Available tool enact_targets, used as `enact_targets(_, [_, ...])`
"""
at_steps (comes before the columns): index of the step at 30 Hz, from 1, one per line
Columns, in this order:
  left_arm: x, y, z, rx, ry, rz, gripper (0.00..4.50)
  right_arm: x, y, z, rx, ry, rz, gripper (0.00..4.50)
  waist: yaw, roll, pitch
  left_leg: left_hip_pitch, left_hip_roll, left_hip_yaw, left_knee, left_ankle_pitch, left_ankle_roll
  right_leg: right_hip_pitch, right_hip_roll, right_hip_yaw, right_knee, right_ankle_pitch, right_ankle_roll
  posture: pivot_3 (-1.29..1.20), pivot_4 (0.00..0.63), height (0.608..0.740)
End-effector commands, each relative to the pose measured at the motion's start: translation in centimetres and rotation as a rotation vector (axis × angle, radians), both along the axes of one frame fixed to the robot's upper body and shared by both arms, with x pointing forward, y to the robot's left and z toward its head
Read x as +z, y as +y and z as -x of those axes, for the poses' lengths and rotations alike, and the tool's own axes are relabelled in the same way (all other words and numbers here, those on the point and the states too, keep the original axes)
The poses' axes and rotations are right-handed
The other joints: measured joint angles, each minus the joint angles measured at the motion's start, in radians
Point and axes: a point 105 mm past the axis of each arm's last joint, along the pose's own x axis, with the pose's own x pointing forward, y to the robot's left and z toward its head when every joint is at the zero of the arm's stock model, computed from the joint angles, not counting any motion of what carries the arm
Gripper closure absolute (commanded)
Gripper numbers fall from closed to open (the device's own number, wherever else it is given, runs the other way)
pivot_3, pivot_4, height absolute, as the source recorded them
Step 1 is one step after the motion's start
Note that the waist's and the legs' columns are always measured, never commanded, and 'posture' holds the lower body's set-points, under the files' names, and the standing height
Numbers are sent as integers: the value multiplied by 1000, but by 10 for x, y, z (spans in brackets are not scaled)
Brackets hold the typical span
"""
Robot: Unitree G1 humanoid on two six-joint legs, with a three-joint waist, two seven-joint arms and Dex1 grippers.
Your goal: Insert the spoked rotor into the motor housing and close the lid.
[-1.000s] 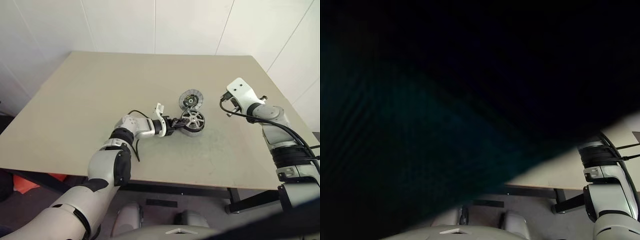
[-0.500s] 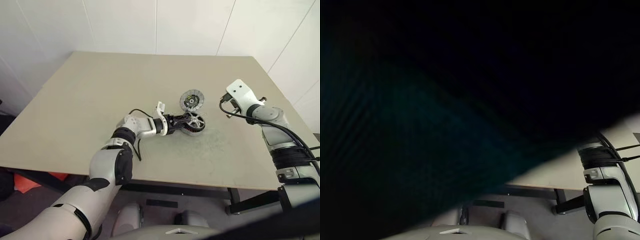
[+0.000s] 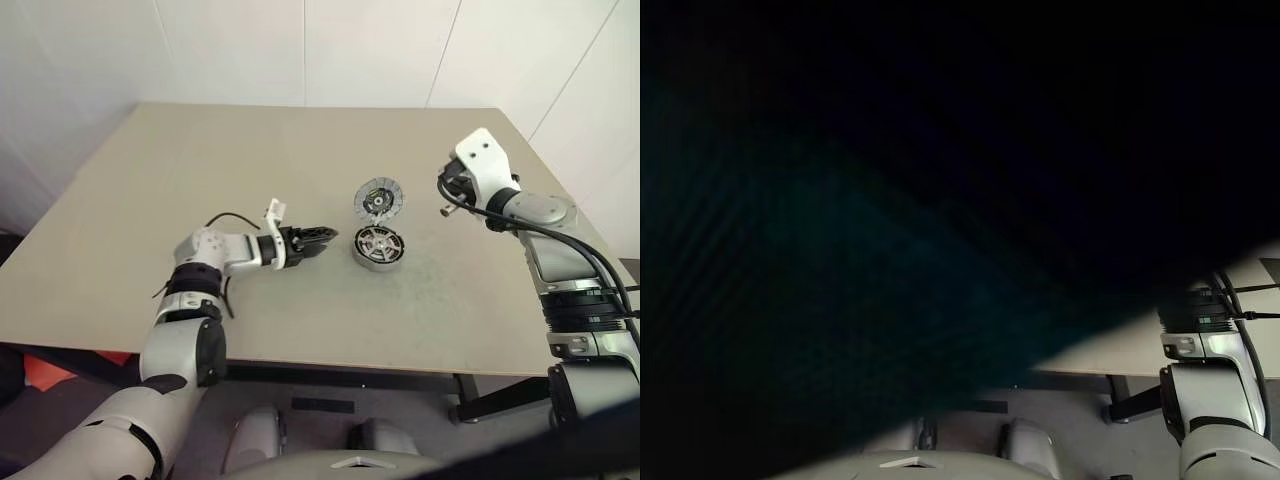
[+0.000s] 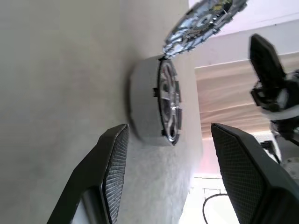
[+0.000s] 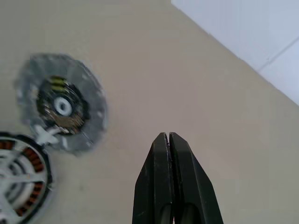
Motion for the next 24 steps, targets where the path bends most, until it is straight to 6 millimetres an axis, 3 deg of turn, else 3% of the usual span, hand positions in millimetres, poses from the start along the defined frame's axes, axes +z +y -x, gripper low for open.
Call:
enact_targets(1, [22,14,-4,36,-119,-8,1523,1,22,27,236,17,4,4500,15,0,0,-1,0,0,1,0,0,0,0,-1,0,0,0,0,0,740])
enact_targets(5, [23,30,-10,132,-251,-108,1523,-45,10,35,267,154,110,4500,26,0,0,-2,-1,-1,3,-2,3,3,-1,-2,-3,0,0,0,0,740])
enact_targets(7, [25,37,-14,192,-301,-133,1523,-56,5,34,252,184,128,4500,21,0,0,-2,-1,-1,5,-2,3,3,-1,-1,-3,1,-1,0,0,740])
enact_targets(14, [24,44,-8,279,-370,-156,1523,-72,21,24,252,209,67,4500,9,0,0,1,1,-1,3,1,-2,3,0,-1,0,1,-2,0,0,740])
enact_targets(20, [12,51,-4,315,-342,-196,1523,-66,34,19,289,184,44,4500,4,0,0,1,1,-1,3,2,-2,3,0,-2,0,1,-2,0,0,740])
enact_targets(24, [11,50,-3,319,-340,-196,1523,-95,39,14,264,271,1,4500,2,0,0,1,1,-1,3,1,-2,3,0,-2,0,1,-2,0,0,740])
